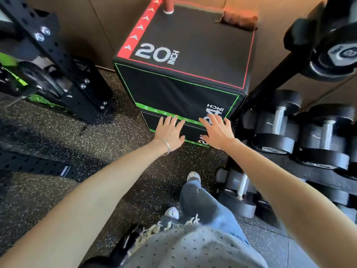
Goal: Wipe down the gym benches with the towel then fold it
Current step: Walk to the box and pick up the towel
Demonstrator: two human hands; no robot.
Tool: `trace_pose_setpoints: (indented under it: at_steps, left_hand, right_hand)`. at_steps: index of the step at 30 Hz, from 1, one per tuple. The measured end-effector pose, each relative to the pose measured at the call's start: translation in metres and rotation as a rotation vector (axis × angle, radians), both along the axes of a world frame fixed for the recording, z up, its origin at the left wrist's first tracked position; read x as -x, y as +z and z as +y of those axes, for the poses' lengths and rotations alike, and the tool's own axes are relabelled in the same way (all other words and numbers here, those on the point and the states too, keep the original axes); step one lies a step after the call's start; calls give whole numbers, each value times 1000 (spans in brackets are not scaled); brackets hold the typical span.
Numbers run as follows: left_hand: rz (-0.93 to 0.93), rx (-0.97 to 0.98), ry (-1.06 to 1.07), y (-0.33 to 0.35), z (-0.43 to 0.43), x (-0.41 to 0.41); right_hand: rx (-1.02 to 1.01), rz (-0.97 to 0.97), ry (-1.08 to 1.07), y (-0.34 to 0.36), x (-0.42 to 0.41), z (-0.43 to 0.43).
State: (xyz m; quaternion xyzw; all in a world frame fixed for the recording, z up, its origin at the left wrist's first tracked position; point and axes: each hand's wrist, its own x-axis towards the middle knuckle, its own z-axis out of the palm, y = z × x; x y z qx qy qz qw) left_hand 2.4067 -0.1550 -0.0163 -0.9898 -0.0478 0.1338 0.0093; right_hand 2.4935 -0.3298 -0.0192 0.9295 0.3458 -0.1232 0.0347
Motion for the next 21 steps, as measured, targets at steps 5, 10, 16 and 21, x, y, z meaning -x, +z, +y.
trace_pose_setpoints:
  at_steps: [5, 10, 16, 21]
  left_hand:
    - [-15, 27, -19, 6, -1, -81]
    - [-38, 32, -11, 3, 0, -140]
    - [-49, 20, -25, 4, 17, -198]
    - [-46, 32, -80, 5, 35, -257]
  right_hand:
    - [-38, 48, -121, 2, -74, -13]
    - [-12, 19, -158, 2, -131, -21]
    - [-18, 3, -167, 1, -181, -10]
    - [-31, -18, -224, -3, -225, 14]
